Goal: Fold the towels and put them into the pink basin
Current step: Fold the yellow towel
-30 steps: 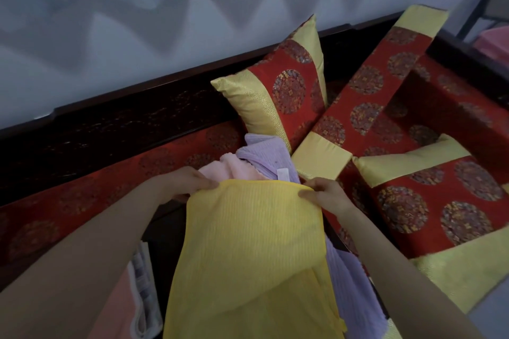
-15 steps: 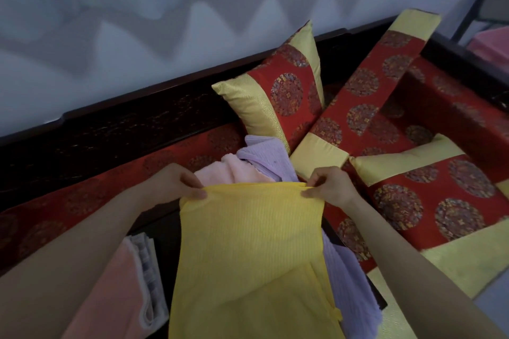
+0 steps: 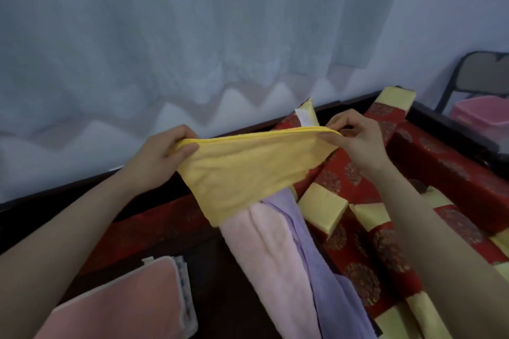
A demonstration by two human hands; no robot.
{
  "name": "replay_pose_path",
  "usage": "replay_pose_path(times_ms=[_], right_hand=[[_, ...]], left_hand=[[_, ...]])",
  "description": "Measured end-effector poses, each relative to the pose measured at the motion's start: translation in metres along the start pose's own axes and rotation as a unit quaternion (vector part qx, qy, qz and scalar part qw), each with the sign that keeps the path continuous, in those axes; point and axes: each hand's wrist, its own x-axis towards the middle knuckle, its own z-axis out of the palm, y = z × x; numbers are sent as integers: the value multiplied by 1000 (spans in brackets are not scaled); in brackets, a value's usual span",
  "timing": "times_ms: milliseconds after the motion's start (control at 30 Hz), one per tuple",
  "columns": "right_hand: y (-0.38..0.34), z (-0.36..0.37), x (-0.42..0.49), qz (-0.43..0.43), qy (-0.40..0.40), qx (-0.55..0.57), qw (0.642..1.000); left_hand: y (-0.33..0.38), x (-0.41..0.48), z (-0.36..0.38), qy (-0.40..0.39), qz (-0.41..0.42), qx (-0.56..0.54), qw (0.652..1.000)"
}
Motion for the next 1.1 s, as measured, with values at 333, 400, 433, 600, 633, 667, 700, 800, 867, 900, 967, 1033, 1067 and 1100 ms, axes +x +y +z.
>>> replay_pose_path(times_ms=[333, 400, 433, 600, 633, 667, 700, 800, 867, 900, 967, 1033, 1067, 1100], right_hand=[[-31, -32, -65, 122, -326, 27, 937], [-9, -35, -91, 165, -431, 41, 886], [2, -35, -105, 181, -466, 45, 865], [76, -19, -162, 252, -460, 32, 851], [93, -16, -170, 270, -436, 37, 858], [102, -11, -174, 282, -405, 35, 869], [119, -5, -178, 297, -369, 36, 880], [144, 13, -178, 314, -233, 23, 920], [158, 30, -169, 312, -151, 14, 938], [164, 38, -164, 313, -122, 2, 942], [177, 54, -155, 310, -84, -30, 947], [192, 67, -148, 303, -65, -59, 949], [198, 71, -145, 302, -59, -69, 949], [199, 73, -143, 299, -59, -80, 949]], left_hand=[[21, -93, 8, -189, 15, -27, 981], [14, -122, 30, -272, -6, -41, 961], [8, -135, 41, -300, -20, -43, 953], [-43, -176, 110, -364, -97, -126, 918], [-50, -178, 122, -360, -124, -155, 911], [-54, -177, 128, -344, -154, -169, 911], [-65, -174, 144, -323, -179, -185, 911], [-83, -157, 170, -188, -256, -178, 931], [-92, -141, 188, -113, -297, -173, 932], [-97, -135, 194, -90, -307, -179, 930], [-107, -125, 206, -68, -319, -183, 928], [-117, -119, 216, -52, -326, -174, 928], [-120, -117, 221, -48, -330, -166, 928], [-121, -116, 224, -47, -337, -162, 926]])
